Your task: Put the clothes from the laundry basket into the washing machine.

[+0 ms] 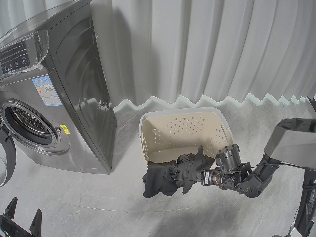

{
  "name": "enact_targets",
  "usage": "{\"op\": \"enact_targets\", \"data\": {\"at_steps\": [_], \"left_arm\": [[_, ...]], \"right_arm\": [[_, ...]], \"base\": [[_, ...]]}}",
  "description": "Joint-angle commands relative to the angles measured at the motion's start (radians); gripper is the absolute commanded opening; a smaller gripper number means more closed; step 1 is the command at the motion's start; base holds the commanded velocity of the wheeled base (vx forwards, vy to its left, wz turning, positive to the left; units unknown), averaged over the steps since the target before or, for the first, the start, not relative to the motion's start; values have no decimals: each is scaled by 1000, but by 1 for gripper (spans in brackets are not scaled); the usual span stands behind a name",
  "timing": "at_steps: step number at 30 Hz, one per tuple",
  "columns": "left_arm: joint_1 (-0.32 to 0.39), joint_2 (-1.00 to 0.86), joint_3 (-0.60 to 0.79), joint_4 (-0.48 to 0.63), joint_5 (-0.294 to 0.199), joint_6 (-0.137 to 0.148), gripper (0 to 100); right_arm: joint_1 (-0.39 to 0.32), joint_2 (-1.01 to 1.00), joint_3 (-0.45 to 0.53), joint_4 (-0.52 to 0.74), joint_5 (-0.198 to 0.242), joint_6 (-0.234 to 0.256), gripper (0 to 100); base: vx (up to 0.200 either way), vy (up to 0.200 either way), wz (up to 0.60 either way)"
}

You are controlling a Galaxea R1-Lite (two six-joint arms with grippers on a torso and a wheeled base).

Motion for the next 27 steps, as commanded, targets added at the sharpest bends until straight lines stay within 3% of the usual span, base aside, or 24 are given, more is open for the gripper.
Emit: {"op": "enact_targets", "data": {"at_steps": [1, 12, 18, 27], "left_arm": [[0, -15, 16, 1, 1, 0, 100], [0, -15, 16, 1, 1, 0, 100], [0, -15, 16, 1, 1, 0, 100], [0, -15, 16, 1, 1, 0, 100]], "right_arm": [[-6, 101, -79, -1, -1, 1, 100], [-5, 175, -184, -4, -3, 7, 100], [-6, 250, -211, -123, -4, -2, 100], [-5, 267, -228, -174, -3, -8, 100]], "base": [[0, 0, 0], [0, 0, 0], [0, 0, 0], [0, 0, 0]]}}
